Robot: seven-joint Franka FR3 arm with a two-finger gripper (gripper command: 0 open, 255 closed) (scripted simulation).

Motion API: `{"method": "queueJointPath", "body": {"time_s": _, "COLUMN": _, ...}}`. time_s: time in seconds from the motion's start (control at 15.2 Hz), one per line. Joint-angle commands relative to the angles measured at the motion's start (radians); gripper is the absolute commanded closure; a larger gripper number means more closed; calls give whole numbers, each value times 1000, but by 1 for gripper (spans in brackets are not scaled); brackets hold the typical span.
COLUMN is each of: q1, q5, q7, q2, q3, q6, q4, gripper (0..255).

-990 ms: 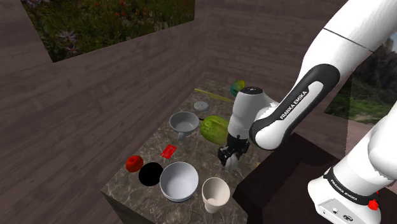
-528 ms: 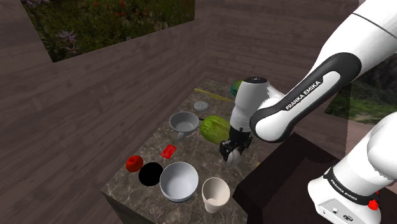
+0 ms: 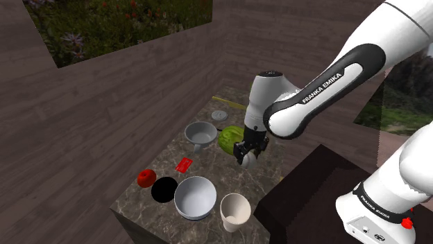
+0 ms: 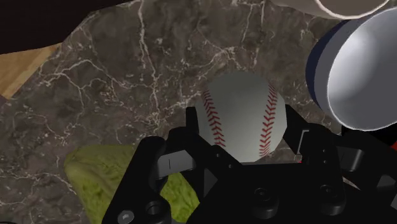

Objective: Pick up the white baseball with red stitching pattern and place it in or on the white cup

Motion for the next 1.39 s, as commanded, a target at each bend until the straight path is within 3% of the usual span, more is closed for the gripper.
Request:
{"method": "queueJointPath", "body": {"time_s": 0.0, "q1": -17, "q5": -73, "q7": 25, "q2": 67, "q3": -20, "q6": -19, "q4": 79, "gripper": 255}}
{"method": "queueJointPath", "body": {"time_s": 0.53, "q1": -19, "q5": -237, "q7": 59, "q2": 301, "q3": -108, "q6": -142, "q4": 413, "gripper": 255}}
{"method": "queueJointPath", "body": {"time_s": 1.32, "q1": 39, "q5": -335, "q7": 29, "q2": 686, "q3": -194, "q6": -424, "q4": 1065, "gripper": 255}}
